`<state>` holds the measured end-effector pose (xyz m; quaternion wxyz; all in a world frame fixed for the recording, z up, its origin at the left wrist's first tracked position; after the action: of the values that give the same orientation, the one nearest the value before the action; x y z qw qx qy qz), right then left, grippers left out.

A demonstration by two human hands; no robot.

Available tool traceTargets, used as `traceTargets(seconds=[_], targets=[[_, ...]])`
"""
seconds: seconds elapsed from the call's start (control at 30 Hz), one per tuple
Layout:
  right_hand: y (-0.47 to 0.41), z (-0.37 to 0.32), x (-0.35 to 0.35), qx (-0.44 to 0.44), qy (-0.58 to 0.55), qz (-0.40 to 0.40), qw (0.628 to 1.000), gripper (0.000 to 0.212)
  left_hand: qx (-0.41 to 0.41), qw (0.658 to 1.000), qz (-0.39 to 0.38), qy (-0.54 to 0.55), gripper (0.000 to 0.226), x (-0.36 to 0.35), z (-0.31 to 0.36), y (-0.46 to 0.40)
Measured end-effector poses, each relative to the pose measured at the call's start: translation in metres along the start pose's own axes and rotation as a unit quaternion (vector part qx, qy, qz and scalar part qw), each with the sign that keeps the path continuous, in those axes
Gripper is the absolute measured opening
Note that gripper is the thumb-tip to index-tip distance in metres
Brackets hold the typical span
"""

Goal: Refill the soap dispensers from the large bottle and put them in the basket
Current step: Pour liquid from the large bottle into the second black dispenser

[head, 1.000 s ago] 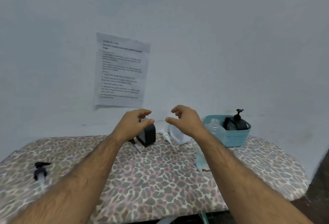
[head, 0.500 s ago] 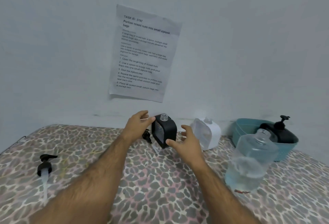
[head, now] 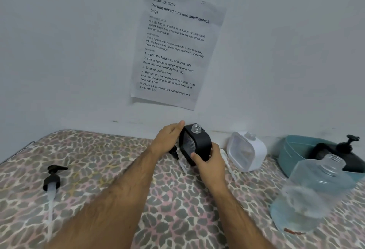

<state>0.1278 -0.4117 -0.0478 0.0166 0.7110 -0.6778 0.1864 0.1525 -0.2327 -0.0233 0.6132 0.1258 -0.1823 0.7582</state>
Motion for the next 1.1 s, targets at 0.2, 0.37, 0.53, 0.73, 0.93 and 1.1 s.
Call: traceTargets(seconds=[0.2,0.37,0.53,0.73,0.93,1.1], targets=[[0.011,-0.014,0.018,0.0,-0.049,-0.007,0.999,0.042,-0.023,0.999,0.023,0.041,0.055,-0.001,0.027,0.028],[0.029,-0.022,0.047,0.004,-0.081,-0.024,0.996,0.043,-0.045,0.989,0.041,0.136,0.03,-0.008,0.037,0.058],[0.058,-0.028,0.075,0.005,-0.114,-0.048,0.992,0.049,-0.057,0.986,0.04,0.154,0.024,-0.016,0.046,0.097],[0.095,-0.034,0.098,0.001,-0.125,-0.074,0.989,0.047,-0.044,0.986,0.019,0.158,0.039,-0.028,0.058,0.145],[0.129,-0.038,0.113,-0.015,-0.142,-0.086,0.986,0.051,-0.059,0.988,-0.01,0.14,0.056,-0.033,0.064,0.193],[0.154,-0.04,0.119,-0.022,-0.131,-0.086,0.987,0.053,-0.052,0.985,-0.018,0.164,0.054,-0.044,0.067,0.226]])
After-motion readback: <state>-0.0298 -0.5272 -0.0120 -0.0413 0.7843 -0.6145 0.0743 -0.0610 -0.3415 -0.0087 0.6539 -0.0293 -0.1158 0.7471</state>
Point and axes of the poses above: each hand's wrist, its own y-axis away from the middle knuckle, its own x-axis out of the back of the hand, z = x × y, the point moved 1 cm from there along -y, towards the middle knuckle
